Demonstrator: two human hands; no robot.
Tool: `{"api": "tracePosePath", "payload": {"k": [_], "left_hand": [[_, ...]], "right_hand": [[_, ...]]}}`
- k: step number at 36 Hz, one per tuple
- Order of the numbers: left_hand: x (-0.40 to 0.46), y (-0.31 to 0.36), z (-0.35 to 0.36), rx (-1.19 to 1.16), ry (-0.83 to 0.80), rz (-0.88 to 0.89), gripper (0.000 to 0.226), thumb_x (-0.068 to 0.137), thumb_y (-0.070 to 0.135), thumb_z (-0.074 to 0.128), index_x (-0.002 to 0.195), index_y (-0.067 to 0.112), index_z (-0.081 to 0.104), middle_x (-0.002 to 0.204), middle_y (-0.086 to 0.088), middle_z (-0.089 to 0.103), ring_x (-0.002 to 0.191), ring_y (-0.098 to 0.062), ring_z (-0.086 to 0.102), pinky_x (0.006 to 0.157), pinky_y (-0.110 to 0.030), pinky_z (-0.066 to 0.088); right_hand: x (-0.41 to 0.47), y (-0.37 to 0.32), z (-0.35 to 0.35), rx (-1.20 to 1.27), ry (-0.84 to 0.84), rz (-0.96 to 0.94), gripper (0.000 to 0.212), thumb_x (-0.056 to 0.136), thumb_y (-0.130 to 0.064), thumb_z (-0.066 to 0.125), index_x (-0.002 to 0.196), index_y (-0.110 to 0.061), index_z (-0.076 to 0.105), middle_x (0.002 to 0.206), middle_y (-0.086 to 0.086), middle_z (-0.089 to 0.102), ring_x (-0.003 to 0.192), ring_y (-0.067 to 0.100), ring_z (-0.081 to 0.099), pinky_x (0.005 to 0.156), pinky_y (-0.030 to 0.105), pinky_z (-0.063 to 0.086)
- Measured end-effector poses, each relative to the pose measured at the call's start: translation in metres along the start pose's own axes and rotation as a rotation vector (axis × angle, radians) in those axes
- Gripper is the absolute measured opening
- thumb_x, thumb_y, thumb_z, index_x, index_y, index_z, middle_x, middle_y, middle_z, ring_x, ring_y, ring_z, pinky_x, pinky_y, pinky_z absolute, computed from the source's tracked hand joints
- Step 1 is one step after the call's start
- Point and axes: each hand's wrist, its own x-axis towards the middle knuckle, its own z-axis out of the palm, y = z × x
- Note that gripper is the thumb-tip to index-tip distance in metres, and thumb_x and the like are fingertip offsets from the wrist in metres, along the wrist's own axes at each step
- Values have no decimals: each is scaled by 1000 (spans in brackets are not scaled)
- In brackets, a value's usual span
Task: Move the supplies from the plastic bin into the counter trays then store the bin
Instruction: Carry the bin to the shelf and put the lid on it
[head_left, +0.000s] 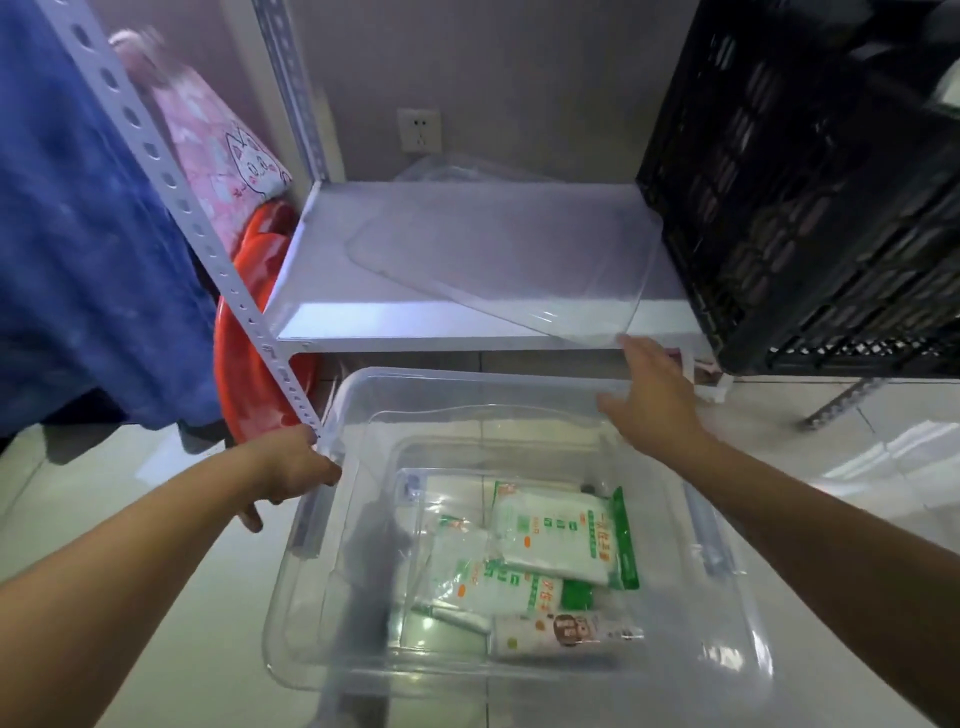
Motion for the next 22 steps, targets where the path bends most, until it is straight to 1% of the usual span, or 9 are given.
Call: {"api": "tracePosePath", "payload": {"k": [3, 4, 6, 9, 12, 14, 16, 18, 22], "left_hand": [[-5, 1, 1, 206, 123, 115, 79, 91, 31, 65, 156, 24, 21, 159, -9, 34, 136, -37, 45, 102, -49, 50], [-6, 1, 2, 230, 159, 139, 80, 90, 32, 66, 156, 24, 21, 159, -8, 35, 137, -36, 45, 107, -49, 46], [-10, 0, 9, 248, 224, 157, 81, 88, 34, 65, 156, 26, 22, 159, -7, 36, 136, -34, 47, 107, -49, 45], [-14, -4, 26, 337, 319, 221, 76, 90, 42, 60, 154, 34, 19, 158, -3, 35, 135, -31, 47, 101, -48, 49], [-18, -13, 36, 415, 431, 272, 79, 90, 43, 60, 153, 41, 13, 157, 1, 36, 134, -28, 49, 97, -44, 52], [-24, -19, 35, 421, 465, 281, 84, 89, 43, 62, 154, 43, 9, 158, 1, 33, 136, -28, 47, 100, -45, 50], [-33, -23, 29, 407, 476, 269, 86, 89, 42, 64, 154, 43, 9, 160, 1, 31, 138, -29, 44, 104, -47, 48], [-44, -25, 19, 413, 465, 238, 81, 90, 39, 63, 154, 44, 14, 160, 2, 32, 137, -28, 45, 107, -49, 47], [-68, -27, -2, 424, 383, 93, 70, 88, 40, 58, 150, 43, 26, 157, 3, 38, 138, -28, 42, 111, -54, 39]], "right_hand": [[40, -27, 3, -238, -53, -26, 64, 89, -33, 60, 147, -26, 33, 161, 9, 17, 148, 30, 14, 116, 50, 21], [49, -31, 4, -271, -70, -7, 57, 90, -30, 58, 143, -25, 38, 161, 8, 17, 148, 30, 11, 116, 51, 19], [58, -34, 8, -311, -63, 24, 44, 90, -22, 56, 133, -21, 48, 156, 8, 28, 147, 30, 14, 115, 52, 19], [60, -33, 15, -366, 17, -9, 42, 83, -4, 53, 123, -17, 50, 138, 7, 47, 141, 29, 27, 113, 53, 22], [48, -23, 18, -418, 95, -102, 44, 80, 2, 52, 118, -20, 53, 131, 4, 51, 134, 26, 35, 110, 53, 24], [37, -19, 15, -400, 138, -174, 40, 79, 5, 53, 111, -19, 55, 122, 4, 56, 124, 26, 44, 107, 52, 29], [25, -21, 4, -320, 215, -263, 31, 75, 8, 55, 97, -14, 56, 103, 8, 60, 105, 31, 54, 98, 50, 37], [13, -26, -15, -254, 259, -350, 27, 73, 10, 59, 87, -12, 53, 87, 10, 59, 86, 33, 56, 85, 45, 42], [-9, -44, -74, -132, 356, -467, 35, 74, 13, 57, 77, -17, 38, 75, 8, 51, 70, 26, 42, 65, 35, 32]]}}
